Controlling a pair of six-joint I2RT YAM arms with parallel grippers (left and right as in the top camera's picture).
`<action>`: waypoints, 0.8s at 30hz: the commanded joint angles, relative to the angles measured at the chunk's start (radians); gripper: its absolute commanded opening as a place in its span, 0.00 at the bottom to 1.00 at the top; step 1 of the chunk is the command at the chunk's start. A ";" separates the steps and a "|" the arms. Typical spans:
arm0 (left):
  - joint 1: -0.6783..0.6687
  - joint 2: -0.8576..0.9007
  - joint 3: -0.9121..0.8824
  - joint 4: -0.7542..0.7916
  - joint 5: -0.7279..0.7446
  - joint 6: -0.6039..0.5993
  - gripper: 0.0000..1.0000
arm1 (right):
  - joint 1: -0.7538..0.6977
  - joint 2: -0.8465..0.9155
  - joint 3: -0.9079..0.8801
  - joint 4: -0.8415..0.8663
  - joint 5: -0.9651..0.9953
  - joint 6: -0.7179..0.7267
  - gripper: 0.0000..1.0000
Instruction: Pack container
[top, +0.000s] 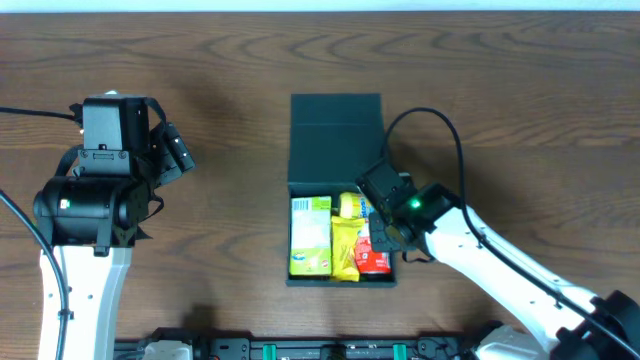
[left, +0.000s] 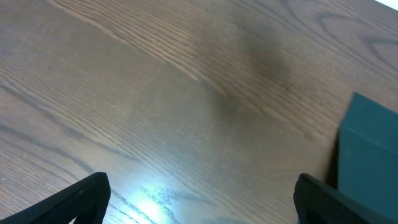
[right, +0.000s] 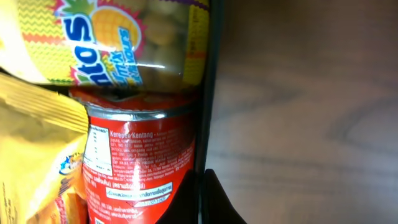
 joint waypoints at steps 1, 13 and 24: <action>0.006 0.002 -0.008 -0.003 -0.001 -0.011 0.95 | 0.013 -0.029 -0.028 -0.028 -0.044 0.076 0.02; 0.006 0.002 -0.008 -0.003 -0.001 -0.011 0.95 | 0.013 -0.087 -0.027 -0.023 -0.018 0.040 0.21; 0.006 0.002 -0.008 -0.003 -0.001 -0.011 0.95 | 0.011 -0.137 0.142 -0.067 -0.017 -0.060 0.30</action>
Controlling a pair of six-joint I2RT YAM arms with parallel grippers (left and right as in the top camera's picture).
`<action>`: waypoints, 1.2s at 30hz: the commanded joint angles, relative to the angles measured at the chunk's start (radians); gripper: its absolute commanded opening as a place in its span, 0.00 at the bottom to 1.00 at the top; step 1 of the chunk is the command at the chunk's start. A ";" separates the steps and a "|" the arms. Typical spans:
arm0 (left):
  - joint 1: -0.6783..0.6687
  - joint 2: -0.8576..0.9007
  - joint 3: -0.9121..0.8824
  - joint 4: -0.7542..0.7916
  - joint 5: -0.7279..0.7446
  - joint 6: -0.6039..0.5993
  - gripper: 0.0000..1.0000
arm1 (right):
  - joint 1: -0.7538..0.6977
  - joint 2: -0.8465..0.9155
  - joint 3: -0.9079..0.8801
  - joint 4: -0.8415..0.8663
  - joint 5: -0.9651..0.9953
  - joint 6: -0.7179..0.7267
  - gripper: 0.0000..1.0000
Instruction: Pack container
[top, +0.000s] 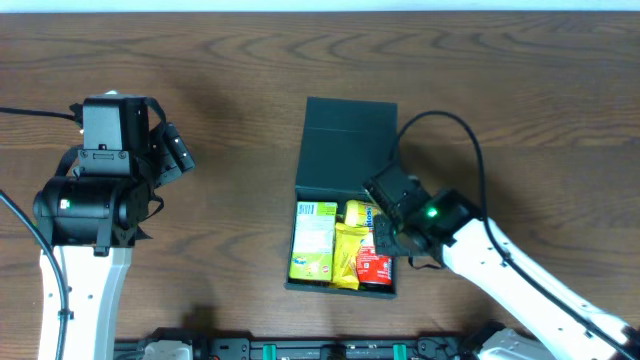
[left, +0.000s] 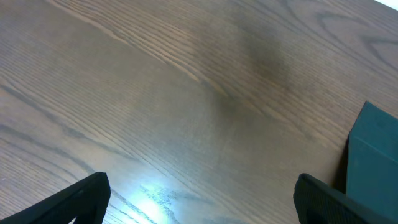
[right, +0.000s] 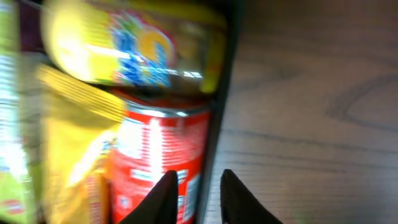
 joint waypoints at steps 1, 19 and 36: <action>0.006 0.002 -0.008 -0.003 -0.001 -0.011 0.95 | 0.003 -0.047 0.131 -0.018 0.020 -0.086 0.33; 0.006 0.002 -0.008 -0.003 -0.001 -0.011 0.95 | -0.602 -0.047 0.195 0.018 -0.406 -0.370 0.02; 0.006 0.002 -0.008 -0.003 -0.001 -0.011 0.95 | -0.733 0.006 -0.263 0.531 -0.800 -0.514 0.01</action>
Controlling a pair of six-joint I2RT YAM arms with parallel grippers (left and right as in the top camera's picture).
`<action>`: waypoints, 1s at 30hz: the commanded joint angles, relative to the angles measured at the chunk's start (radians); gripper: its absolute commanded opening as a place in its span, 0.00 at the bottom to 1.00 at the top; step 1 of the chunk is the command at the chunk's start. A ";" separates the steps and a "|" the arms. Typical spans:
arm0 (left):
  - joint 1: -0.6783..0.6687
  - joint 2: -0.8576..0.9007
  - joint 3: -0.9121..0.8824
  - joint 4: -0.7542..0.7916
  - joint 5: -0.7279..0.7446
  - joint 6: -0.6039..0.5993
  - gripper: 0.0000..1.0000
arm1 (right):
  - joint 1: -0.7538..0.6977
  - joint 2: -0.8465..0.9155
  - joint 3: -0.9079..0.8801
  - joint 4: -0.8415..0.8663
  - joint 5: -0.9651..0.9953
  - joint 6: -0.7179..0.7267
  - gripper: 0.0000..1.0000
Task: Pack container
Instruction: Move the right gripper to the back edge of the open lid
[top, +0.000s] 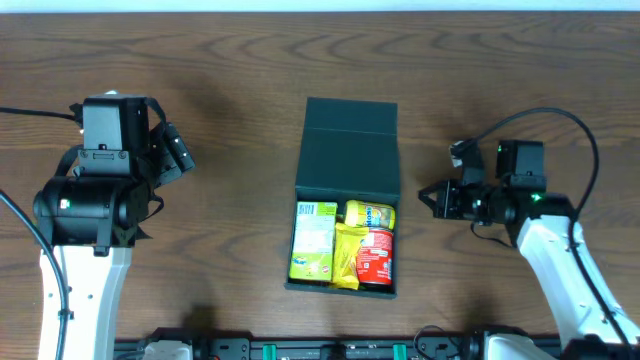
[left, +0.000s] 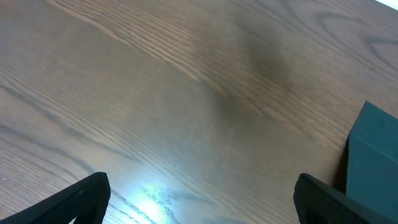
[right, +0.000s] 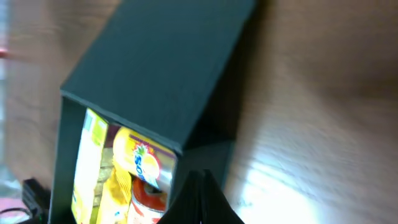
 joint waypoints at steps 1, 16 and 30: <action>0.006 0.002 -0.008 -0.003 -0.001 -0.011 0.95 | -0.009 0.049 -0.011 0.058 -0.080 0.034 0.01; 0.006 0.002 -0.008 -0.003 -0.001 -0.011 0.95 | -0.136 0.266 -0.011 0.114 -0.188 0.084 0.01; 0.006 0.002 -0.008 -0.003 -0.001 -0.011 0.95 | -0.215 0.387 -0.013 0.178 -0.292 0.034 0.01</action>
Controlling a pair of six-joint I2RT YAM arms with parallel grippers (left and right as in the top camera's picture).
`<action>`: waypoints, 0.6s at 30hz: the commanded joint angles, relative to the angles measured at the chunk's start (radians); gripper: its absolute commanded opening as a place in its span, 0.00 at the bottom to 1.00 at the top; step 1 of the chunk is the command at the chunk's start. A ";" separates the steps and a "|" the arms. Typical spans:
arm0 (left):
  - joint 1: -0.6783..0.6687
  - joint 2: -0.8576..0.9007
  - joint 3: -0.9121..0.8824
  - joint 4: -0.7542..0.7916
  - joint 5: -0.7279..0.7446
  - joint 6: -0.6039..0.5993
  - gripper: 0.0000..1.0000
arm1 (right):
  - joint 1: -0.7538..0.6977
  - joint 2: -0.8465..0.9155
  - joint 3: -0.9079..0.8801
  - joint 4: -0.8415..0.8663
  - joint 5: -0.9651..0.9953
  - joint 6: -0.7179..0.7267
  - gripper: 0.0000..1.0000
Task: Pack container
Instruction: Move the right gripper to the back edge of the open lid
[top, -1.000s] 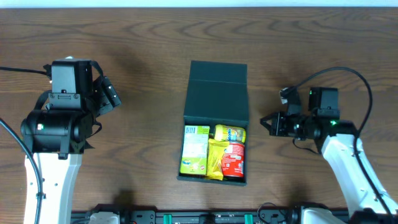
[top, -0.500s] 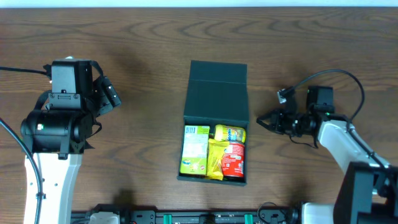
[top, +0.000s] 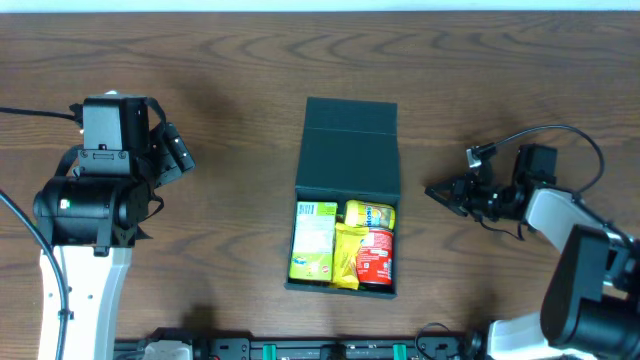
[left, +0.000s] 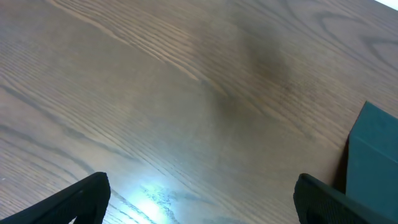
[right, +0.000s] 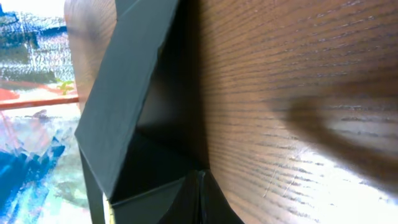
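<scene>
The dark green container (top: 296, 240) stands open in mid table, its lid (top: 350, 135) laid back behind it. Inside lie a green-yellow carton (top: 312, 240), a yellow bag (top: 346, 255), a red can (top: 375, 256) and a yellow pineapple pack (top: 370, 214). My right gripper (top: 437, 193) is shut and empty, low over the table a little right of the container; its wrist view shows the shut tips (right: 200, 198) pointing at the container's side (right: 130, 93). My left gripper (top: 183, 158) is open, far left, over bare wood (left: 199, 211).
The wooden table (top: 220, 230) spreads all round the container. The container's corner (left: 373, 155) shows at the right edge of the left wrist view. A black cable (top: 545, 135) loops over the right arm.
My right gripper, still shut, has shifted slightly further right of the container and sits lower, seeing its side edge-on. The container and left arm are unchanged.
My shut right gripper was first at the container's right wall beside the red can. The container then stood a bit further right and slightly turned. Afterwards the gripper was clear of it on the right, where it remains; the left arm never moved.
</scene>
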 joint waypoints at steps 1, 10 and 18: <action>0.006 0.002 -0.008 -0.003 -0.001 -0.011 0.95 | -0.006 0.039 -0.006 0.015 -0.035 -0.031 0.01; 0.006 0.002 -0.008 -0.003 -0.001 -0.011 0.95 | 0.006 0.092 -0.006 0.035 -0.128 -0.098 0.01; 0.006 0.002 -0.008 -0.003 -0.001 -0.011 0.95 | 0.007 0.094 -0.006 0.070 -0.087 -0.052 0.01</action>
